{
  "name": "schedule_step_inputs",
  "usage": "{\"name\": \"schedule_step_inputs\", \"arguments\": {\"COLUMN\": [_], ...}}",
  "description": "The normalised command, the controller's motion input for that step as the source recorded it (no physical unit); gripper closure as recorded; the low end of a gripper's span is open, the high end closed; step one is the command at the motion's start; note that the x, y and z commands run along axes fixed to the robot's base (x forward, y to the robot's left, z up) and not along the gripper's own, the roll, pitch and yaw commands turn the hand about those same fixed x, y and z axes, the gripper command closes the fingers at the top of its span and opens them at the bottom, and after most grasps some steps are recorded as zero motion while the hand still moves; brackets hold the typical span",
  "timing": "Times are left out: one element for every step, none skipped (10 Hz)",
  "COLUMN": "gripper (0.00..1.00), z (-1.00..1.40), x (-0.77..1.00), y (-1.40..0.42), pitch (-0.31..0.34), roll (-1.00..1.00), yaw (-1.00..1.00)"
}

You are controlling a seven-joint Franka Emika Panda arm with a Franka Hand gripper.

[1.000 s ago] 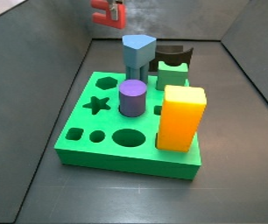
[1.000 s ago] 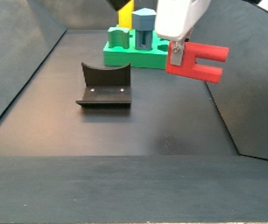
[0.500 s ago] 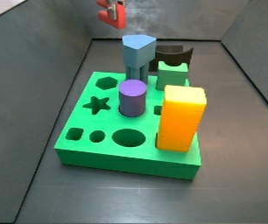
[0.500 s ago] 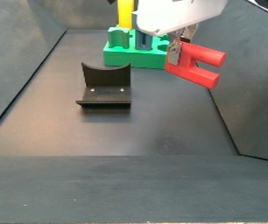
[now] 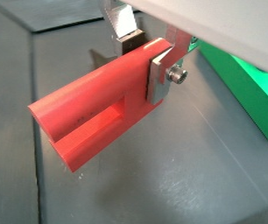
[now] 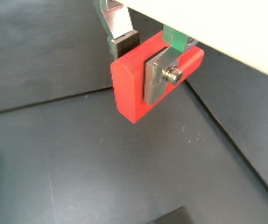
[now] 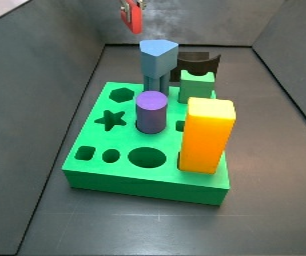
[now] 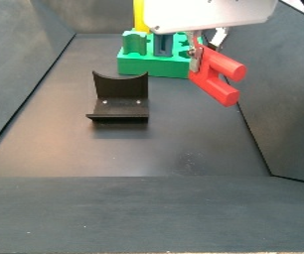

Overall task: Pick up the square-circle object. Move up. Rotate the square-circle object. Place the square-circle object on the fixture. Regrasp the square-circle object. Move to above the board. Insert the square-circle object.
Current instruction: Rotate the square-circle object.

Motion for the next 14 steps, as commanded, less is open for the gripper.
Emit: {"name": "schedule_step_inputs", "arguments": {"gripper": [1.00, 1.00, 1.00, 1.00, 1.00, 1.00, 1.00, 1.00, 1.00, 1.00, 1.00, 1.00, 1.00, 1.00], "z": [-0.02, -0.02, -0.02, -0.02, -0.02, -0.02, -0.02, -1.00, -1.00, -1.00, -1.00, -1.00, -1.00, -1.00], "x": [0.00, 0.00, 0.00, 0.00, 0.00, 0.00, 0.00, 0.00, 0.01, 0.02, 0.02, 0.02, 0.02, 0.03], "y": [0.02, 0.02, 0.02, 0.02, 0.02, 0.02, 0.02, 0.00, 0.00, 0.00, 0.00, 0.00, 0.00, 0.00], "pitch": [0.000, 0.000, 0.001, 0.001, 0.001, 0.001, 0.001, 0.000, -0.016, -0.027, -0.039, -0.045, -0.050, -0.053], "roll": [0.00, 0.00, 0.00, -0.01, -0.01, -0.01, -0.01, 0.00, 0.00, -0.01, -0.03, -0.05, -0.06, -0.08], "yaw": [-1.00, -1.00, -1.00, -0.81, -0.52, -0.40, -0.27, 0.00, 0.04, 0.04, 0.03, 0.02, 0.01, 0.01]}}
